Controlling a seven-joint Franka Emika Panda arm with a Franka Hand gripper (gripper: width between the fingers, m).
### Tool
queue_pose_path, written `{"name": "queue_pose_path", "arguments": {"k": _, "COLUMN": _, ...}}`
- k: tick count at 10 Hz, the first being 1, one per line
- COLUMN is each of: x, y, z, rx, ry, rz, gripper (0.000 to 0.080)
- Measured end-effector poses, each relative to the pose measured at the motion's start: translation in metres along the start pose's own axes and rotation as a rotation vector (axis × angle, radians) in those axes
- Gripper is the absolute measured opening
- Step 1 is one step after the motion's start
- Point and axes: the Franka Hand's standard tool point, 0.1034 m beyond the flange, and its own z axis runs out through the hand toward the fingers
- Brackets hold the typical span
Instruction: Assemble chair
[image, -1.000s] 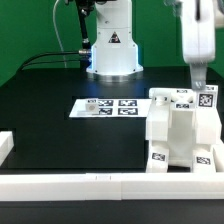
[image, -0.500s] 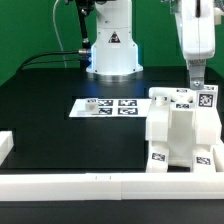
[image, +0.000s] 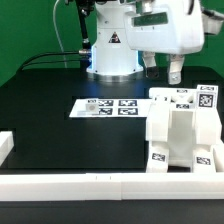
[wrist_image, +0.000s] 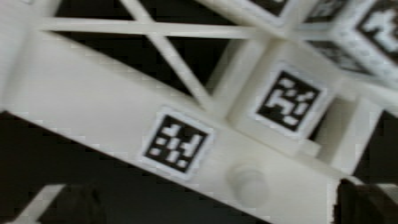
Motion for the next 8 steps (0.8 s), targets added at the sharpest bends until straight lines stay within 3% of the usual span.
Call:
{"name": "queue_pose_path", "arguments": {"k": 3, "x": 0.002, "y": 0.004, "z": 0.002, "rx": -0.001, "ry": -0.001, "rz": -0.225, "gripper": 0.0649}}
{"name": "queue_pose_path", "arguments": {"k": 4, "x": 0.010, "y": 0.020, "z": 0.006, "rx": -0.006, "ry": -0.007, "rz": -0.328, "gripper": 0.0649}}
{"name": "queue_pose_path", "arguments": {"k": 5, "x": 0.022, "y": 0.047, "z": 0.009, "rx": -0.020, "ry": -0.024, "rz": -0.463, "gripper": 0.0649}}
{"name": "queue_pose_path", "arguments": {"k": 6, "x": 0.031, "y": 0.077, "z": 0.016, "rx": -0.051, "ry": -0.045, "rz": -0.538, "gripper": 0.0649}}
{"name": "queue_pose_path", "arguments": {"k": 7, "x": 0.027, "y": 0.092, "z": 0.023, "rx": -0.075, "ry": -0.053, "rz": -0.566, "gripper": 0.0649}}
{"name": "queue_pose_path", "arguments": {"k": 8, "x": 0.026, "y": 0.090, "z": 0.023, "rx": -0.064, "ry": -0.024, "rz": -0.624, "gripper": 0.0649}}
